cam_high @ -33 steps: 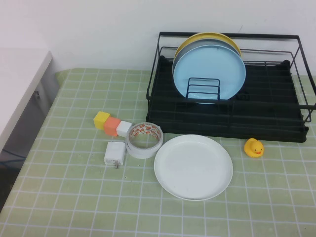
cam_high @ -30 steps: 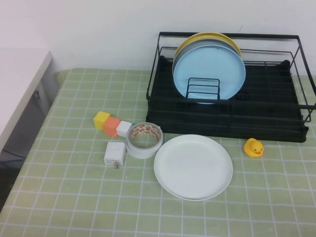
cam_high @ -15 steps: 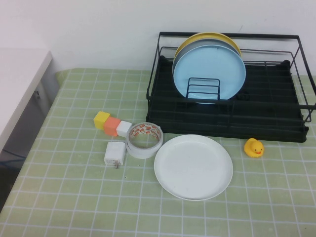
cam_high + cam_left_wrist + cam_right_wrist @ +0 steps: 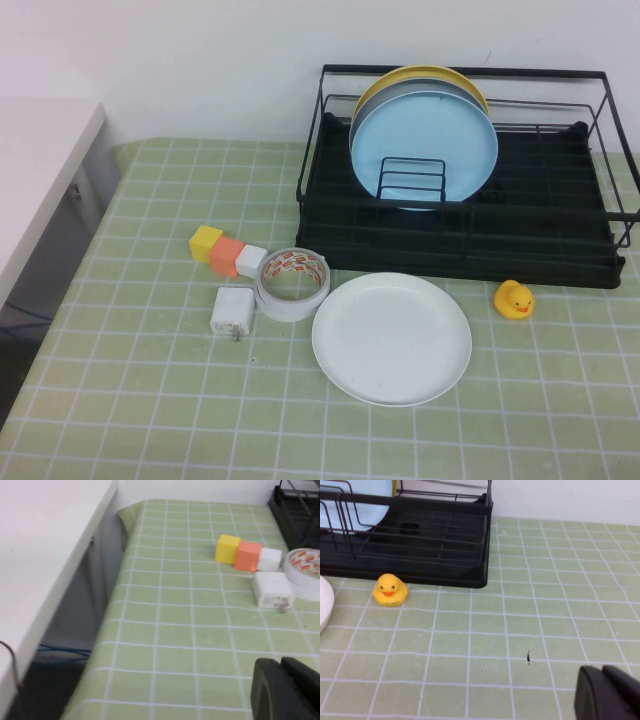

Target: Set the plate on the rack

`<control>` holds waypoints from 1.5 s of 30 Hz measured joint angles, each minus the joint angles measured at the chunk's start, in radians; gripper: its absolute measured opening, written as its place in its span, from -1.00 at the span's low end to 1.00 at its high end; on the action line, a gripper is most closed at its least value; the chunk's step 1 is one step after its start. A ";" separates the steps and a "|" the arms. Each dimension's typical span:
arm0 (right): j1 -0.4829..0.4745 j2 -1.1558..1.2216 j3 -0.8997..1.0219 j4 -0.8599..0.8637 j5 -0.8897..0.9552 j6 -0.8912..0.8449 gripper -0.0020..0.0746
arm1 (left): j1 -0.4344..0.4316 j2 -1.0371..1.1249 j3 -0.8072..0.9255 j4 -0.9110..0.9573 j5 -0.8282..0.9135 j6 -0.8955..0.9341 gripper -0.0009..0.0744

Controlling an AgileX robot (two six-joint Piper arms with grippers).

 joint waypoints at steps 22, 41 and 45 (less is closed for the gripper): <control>0.000 0.000 0.006 0.816 0.007 0.008 -0.95 | -0.021 0.000 0.002 -0.784 -0.408 -0.393 -0.98; 0.000 0.000 0.006 0.957 -0.073 -0.211 -0.95 | -0.021 0.049 -0.206 -0.602 -0.181 -0.135 -0.98; 0.000 0.000 0.006 0.958 -0.074 -0.257 -0.95 | -0.021 0.243 -0.375 -0.397 0.102 -0.080 -0.98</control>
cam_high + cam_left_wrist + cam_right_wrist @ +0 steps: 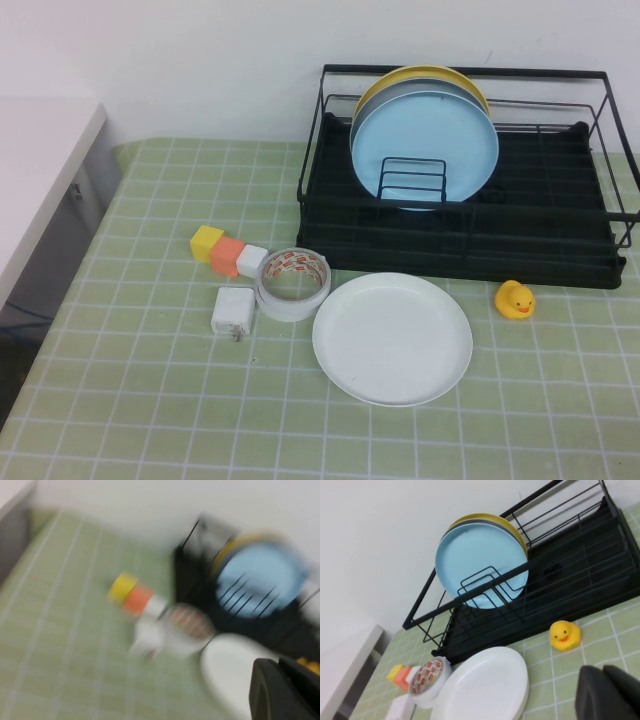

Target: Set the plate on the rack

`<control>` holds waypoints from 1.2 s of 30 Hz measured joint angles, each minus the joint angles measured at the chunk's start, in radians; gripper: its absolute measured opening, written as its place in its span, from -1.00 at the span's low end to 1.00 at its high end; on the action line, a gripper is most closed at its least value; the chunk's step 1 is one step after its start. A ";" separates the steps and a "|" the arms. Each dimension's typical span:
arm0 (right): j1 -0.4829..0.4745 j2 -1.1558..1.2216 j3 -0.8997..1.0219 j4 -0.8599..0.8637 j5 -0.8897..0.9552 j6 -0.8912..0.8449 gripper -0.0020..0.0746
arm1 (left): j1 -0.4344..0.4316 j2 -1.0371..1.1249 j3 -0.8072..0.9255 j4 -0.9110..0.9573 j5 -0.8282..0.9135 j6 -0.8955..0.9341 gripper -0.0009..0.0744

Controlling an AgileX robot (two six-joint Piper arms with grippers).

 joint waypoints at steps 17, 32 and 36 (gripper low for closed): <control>0.000 0.000 0.000 0.079 0.022 -0.023 -0.95 | -0.118 0.963 -0.486 0.171 0.180 0.180 -0.98; 0.000 0.000 0.000 0.100 0.166 -0.084 -0.95 | -0.388 1.606 -0.938 0.144 0.262 0.121 -0.33; 0.000 0.000 0.000 0.100 0.166 -0.088 -0.95 | -0.388 1.711 -1.020 0.098 0.247 0.128 0.01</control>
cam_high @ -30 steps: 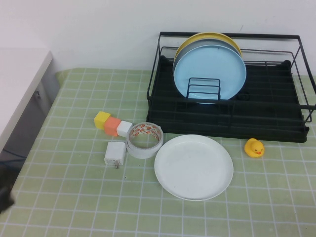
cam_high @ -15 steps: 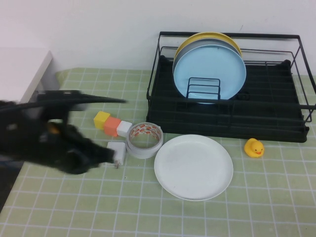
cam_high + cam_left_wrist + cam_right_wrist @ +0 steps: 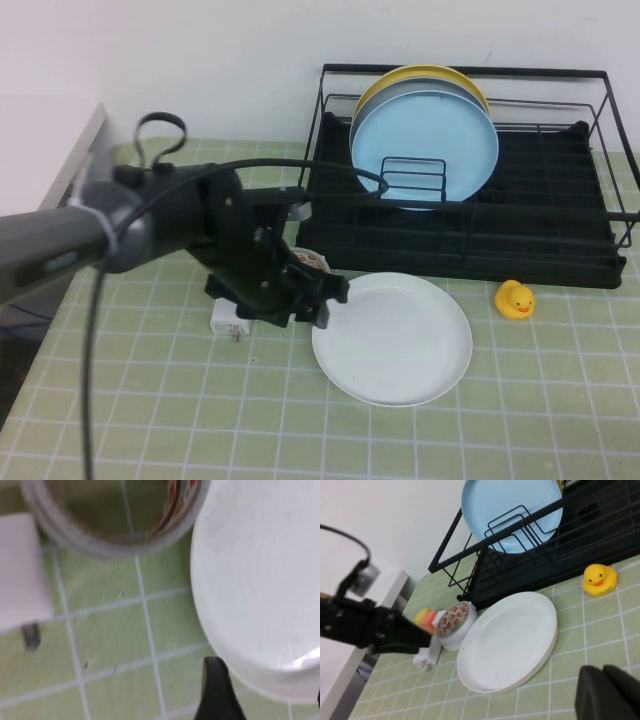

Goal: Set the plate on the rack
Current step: Pick up the plate from the table

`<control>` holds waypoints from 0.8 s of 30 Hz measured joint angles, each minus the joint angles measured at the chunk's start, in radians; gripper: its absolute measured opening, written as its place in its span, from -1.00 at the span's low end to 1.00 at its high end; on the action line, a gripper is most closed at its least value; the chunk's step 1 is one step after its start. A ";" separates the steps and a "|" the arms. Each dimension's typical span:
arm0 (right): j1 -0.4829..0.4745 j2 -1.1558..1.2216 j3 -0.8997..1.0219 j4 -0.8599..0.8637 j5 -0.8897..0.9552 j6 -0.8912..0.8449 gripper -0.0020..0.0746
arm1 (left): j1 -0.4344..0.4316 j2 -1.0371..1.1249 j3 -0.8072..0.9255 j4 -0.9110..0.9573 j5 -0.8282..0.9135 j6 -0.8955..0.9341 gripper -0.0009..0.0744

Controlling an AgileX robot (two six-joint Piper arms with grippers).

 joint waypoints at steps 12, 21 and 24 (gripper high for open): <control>0.000 0.000 0.000 0.000 0.002 -0.043 -0.95 | 0.000 0.210 -0.057 -0.051 -0.135 0.000 0.07; 0.000 0.000 0.000 0.000 0.002 -0.045 -0.95 | 0.000 0.247 -0.069 -0.124 -0.162 0.000 0.04; 0.000 0.000 0.000 0.000 0.002 -0.045 -0.95 | 0.000 0.249 -0.069 -0.125 -0.161 0.000 -0.11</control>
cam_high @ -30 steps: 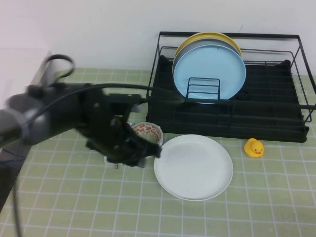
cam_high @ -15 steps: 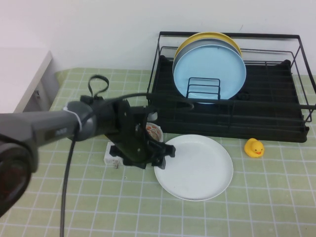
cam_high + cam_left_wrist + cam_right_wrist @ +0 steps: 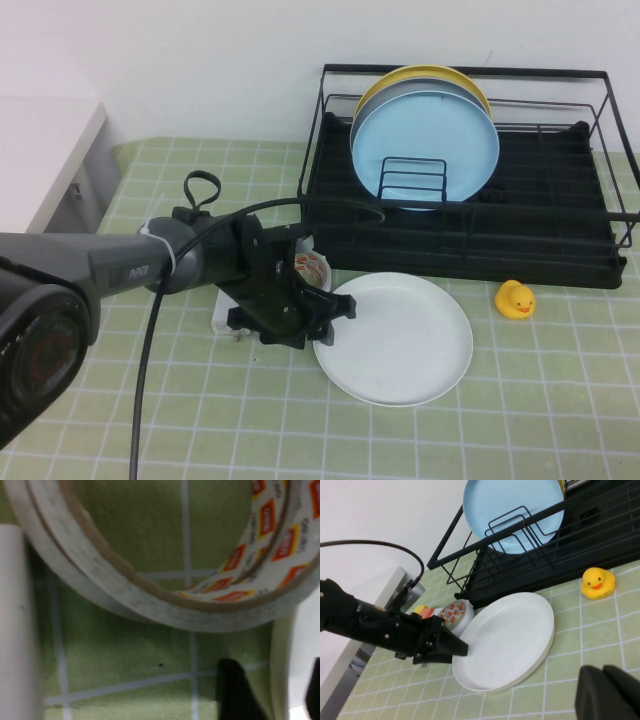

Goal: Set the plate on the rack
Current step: Pick up the plate from the table

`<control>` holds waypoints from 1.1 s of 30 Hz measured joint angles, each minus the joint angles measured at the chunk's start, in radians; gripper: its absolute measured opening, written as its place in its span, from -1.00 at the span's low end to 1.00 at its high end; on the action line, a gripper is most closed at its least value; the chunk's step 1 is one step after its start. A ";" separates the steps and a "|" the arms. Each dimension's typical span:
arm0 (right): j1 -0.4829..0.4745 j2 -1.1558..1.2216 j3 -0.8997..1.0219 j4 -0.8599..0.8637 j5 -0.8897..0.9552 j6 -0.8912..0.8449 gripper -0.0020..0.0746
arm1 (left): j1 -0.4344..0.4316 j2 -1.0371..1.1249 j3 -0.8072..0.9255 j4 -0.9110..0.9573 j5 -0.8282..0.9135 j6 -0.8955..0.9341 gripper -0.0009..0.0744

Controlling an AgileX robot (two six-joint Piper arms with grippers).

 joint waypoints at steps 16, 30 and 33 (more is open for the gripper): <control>0.000 0.000 0.000 0.000 0.000 0.000 -0.95 | 0.002 0.004 -0.011 -0.005 0.043 0.050 -0.95; 0.000 0.155 -0.110 0.078 0.057 0.029 -0.90 | 0.065 -0.174 0.016 -0.513 0.166 0.548 -0.96; 0.000 0.323 -0.250 0.076 0.117 -0.038 -0.65 | 0.065 -0.266 0.077 -0.645 0.155 0.692 -0.96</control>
